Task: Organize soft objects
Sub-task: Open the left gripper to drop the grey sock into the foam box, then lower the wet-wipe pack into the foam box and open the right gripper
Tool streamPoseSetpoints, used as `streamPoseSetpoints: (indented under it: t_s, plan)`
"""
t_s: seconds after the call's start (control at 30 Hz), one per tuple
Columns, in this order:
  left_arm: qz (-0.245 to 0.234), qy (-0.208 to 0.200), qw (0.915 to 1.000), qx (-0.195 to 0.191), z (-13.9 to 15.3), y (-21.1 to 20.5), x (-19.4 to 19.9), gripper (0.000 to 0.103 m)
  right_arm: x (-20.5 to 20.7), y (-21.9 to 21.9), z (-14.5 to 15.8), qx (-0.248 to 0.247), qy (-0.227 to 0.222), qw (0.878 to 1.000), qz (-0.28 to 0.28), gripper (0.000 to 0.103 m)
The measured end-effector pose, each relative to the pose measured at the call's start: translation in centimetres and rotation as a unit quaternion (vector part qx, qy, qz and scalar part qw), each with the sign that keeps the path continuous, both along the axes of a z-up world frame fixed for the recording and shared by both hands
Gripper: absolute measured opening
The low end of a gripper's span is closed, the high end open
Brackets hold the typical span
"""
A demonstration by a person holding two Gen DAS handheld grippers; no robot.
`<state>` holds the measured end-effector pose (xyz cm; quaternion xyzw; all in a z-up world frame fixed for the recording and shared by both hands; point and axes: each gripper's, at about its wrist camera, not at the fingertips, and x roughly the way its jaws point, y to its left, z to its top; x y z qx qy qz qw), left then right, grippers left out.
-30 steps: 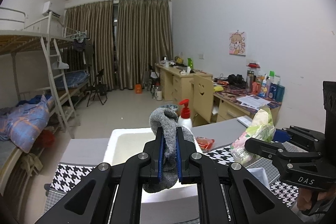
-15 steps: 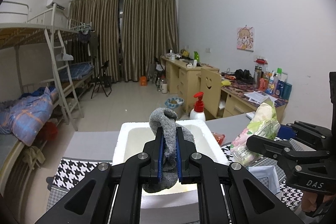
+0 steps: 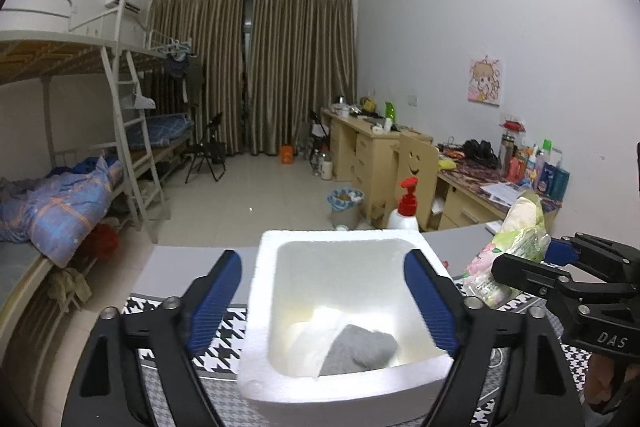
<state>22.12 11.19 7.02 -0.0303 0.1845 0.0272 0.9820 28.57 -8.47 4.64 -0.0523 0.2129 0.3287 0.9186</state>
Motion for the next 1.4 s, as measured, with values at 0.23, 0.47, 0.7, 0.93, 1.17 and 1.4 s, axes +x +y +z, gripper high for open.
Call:
streamPoseSetpoints:
  t_s: [0.23, 0.47, 0.7, 0.93, 1.17, 1.4]
  plan:
    - [0.025, -0.016, 0.9995, 0.006, 0.3, 1.2, -1.1, 0.099, 0.0, 1.2, 0.0, -0.006, -0.002, 1.000, 0.011, 0.052]
    - [0.039, -0.020, 0.9990, 0.000, 0.4, 2.5, -2.0, 0.101, 0.2, 2.4, 0.0, -0.013, -0.003, 1.000, 0.019, 0.051]
    - [0.053, -0.023, 0.9983, -0.003, 0.2, 3.7, -2.9, 0.101, 0.7, 3.5, -0.2, -0.018, 0.008, 0.999, 0.025, 0.051]
    - [0.072, -0.027, 0.9970, -0.005, -0.1, 5.1, -3.6, 0.101, 1.2, 4.7, -0.7, -0.030, 0.018, 0.999, 0.026, 0.051]
    - [0.079, -0.015, 0.9967, -0.010, -1.0, 6.4, -3.8, 0.101, 1.6, 5.8, -1.1, -0.037, 0.027, 0.999, 0.025, 0.052]
    - [0.081, -0.009, 0.9965, -0.019, -1.5, 7.3, -4.1, 0.101, 2.2, 7.0, -1.4, -0.047, 0.036, 0.998, 0.028, 0.052]
